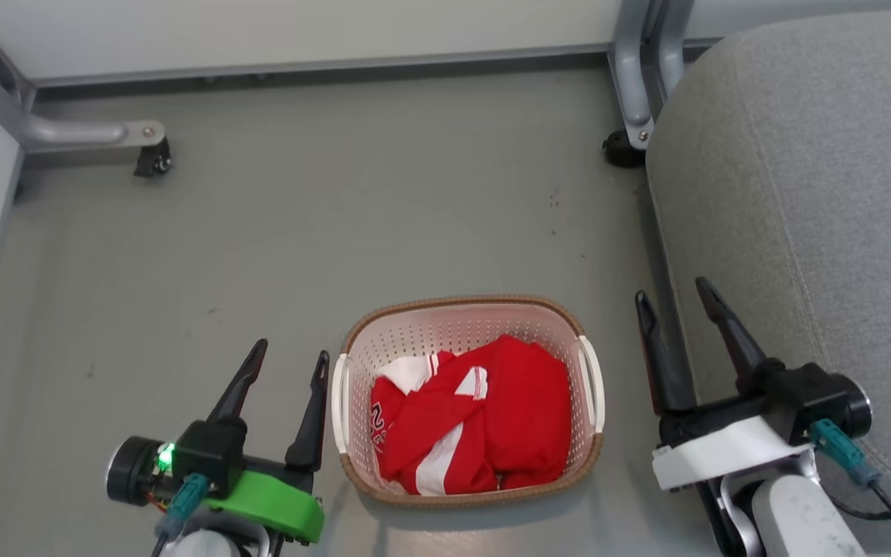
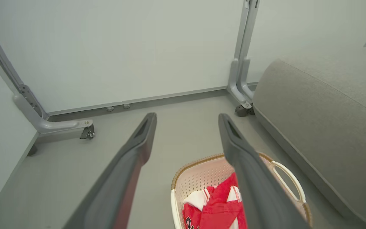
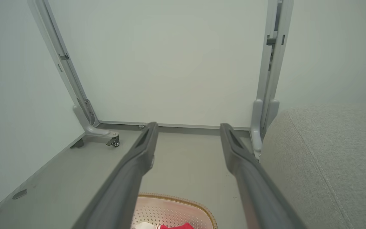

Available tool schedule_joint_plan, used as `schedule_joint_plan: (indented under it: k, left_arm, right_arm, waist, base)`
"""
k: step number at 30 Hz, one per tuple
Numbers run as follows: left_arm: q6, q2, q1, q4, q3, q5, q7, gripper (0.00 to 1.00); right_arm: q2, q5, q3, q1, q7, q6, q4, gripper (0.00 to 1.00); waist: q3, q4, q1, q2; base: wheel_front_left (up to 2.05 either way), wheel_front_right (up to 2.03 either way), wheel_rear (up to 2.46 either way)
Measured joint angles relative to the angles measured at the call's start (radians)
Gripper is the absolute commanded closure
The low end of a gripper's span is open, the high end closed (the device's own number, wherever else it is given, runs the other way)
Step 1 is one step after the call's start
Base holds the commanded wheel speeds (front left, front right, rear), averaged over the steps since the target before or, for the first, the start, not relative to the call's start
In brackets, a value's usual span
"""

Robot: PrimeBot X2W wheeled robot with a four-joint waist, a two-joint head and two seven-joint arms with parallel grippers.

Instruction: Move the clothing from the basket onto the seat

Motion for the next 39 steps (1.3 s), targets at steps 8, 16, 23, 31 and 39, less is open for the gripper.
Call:
schedule_joint_plan:
  k: [8, 16, 23, 31, 39]
  left_arm:
    - [0.000, 0.086, -0.221, 0.191, -0.200, 0.000, 0.000, 0.00]
    - [0.000, 0.170, -0.533, 0.401, -0.482, -0.005, 0.000, 0.00]
    - [0.000, 0.171, -0.766, 0.635, -0.753, -0.016, 0.009, 0.00]
    - [-0.001, 0.119, -0.946, 0.769, -0.988, -0.124, 0.076, 0.00]
    - [-0.002, 0.098, -1.046, 0.806, -1.075, -0.168, 0.125, 0.00]
  right_arm:
    - [-0.001, -0.040, -0.057, -0.103, 0.000, 0.000, -0.033, 0.00]
    - [-0.001, -0.058, -0.092, -0.189, 0.000, 0.000, -0.081, 0.00]
    - [-0.001, -0.032, -0.107, -0.240, 0.000, 0.000, -0.132, 0.00]
    - [-0.002, -0.005, -0.100, -0.282, 0.000, 0.000, -0.185, 0.00]
    - [-0.002, -0.006, -0.083, -0.295, 0.000, 0.000, -0.196, 0.00]
  waist:
    - [0.172, 0.004, 0.0000, 0.0000]
    - [0.352, 0.000, 0.0001, 0.0000]
    - [0.501, -0.024, 0.0001, 0.0000]
    - [0.650, -0.065, 0.0002, 0.0000]
    - [0.758, -0.101, 0.0001, 0.0000]
  base:
    - [0.00, 0.00, 0.00]
    - [0.00, 0.00, 0.00]
    - [0.00, 0.00, 0.00]
    - [0.00, 0.00, 0.00]
    - [0.00, 0.00, 0.00]
